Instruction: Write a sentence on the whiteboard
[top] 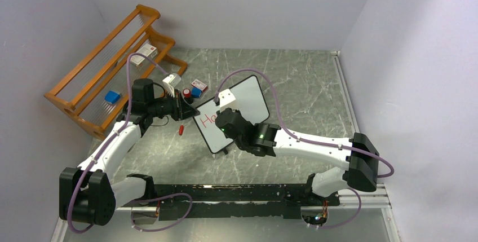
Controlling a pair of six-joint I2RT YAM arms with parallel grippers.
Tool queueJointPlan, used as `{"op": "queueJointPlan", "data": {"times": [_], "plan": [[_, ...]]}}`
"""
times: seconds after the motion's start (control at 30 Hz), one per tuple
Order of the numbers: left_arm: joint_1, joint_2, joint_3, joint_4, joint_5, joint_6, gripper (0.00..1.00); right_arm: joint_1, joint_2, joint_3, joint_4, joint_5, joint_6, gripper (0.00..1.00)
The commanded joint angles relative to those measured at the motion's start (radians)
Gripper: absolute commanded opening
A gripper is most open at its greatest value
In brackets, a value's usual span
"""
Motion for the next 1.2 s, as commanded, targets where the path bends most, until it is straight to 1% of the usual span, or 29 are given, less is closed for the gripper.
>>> {"op": "queueJointPlan", "data": {"times": [0.0,0.5,0.77,1.17], "plan": [[-0.002,0.02,-0.006,-0.032,-0.034,0.016,0.05,-0.009,0.013,0.027,0.039,0.002,-0.014,0.0],[-0.001,0.023,-0.006,-0.032,-0.033,0.016,0.05,-0.021,0.041,0.042,0.056,-0.016,-0.025,0.0],[-0.001,0.023,-0.006,-0.03,-0.032,0.016,0.05,-0.032,0.046,0.037,0.053,0.006,-0.021,0.0],[-0.002,0.025,-0.006,-0.031,-0.032,0.015,0.05,-0.042,0.028,0.007,0.029,0.024,0.021,0.0]]}}
